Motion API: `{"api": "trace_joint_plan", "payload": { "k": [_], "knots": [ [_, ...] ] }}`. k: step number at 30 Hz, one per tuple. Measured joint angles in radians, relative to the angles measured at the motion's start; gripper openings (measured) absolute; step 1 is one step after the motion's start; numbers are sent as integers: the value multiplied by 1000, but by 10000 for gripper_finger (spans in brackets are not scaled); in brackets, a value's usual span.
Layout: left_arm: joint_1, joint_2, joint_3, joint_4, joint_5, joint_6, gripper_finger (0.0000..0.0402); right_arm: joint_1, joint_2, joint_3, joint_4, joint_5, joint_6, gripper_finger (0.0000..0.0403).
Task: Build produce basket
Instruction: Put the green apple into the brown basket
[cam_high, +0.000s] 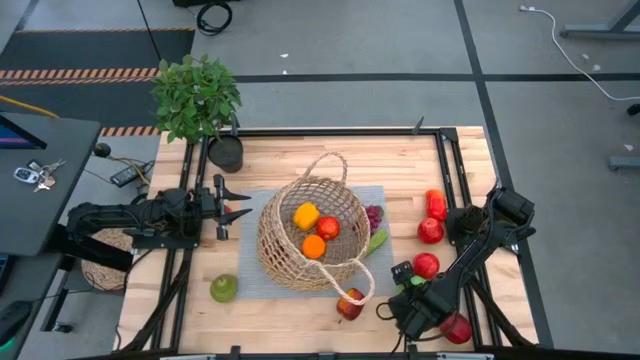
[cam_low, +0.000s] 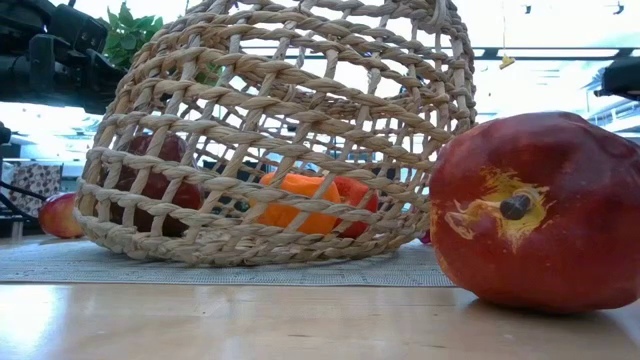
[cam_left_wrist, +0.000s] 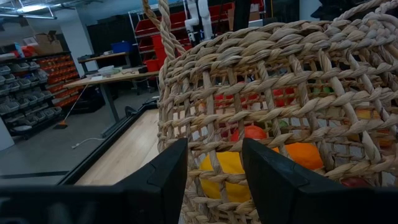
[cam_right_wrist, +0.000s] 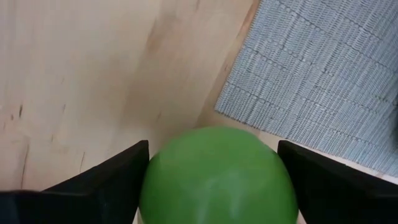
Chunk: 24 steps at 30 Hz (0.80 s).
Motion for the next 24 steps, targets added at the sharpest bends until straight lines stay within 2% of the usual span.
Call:
{"api": "trace_joint_plan", "payload": {
  "k": [6,14,20,24],
  "knots": [
    [0,0,0,0,0,0,160,-23,0,33,-9,-2,92,349],
    [0,0,0,0,0,0,160,-75,0,133,-59,-3,89,348],
    [0,0,0,0,0,0,160,-92,0,264,-248,3,89,348],
    [0,0,0,0,0,0,160,-101,-2,376,-385,65,87,348]
  ]
}}
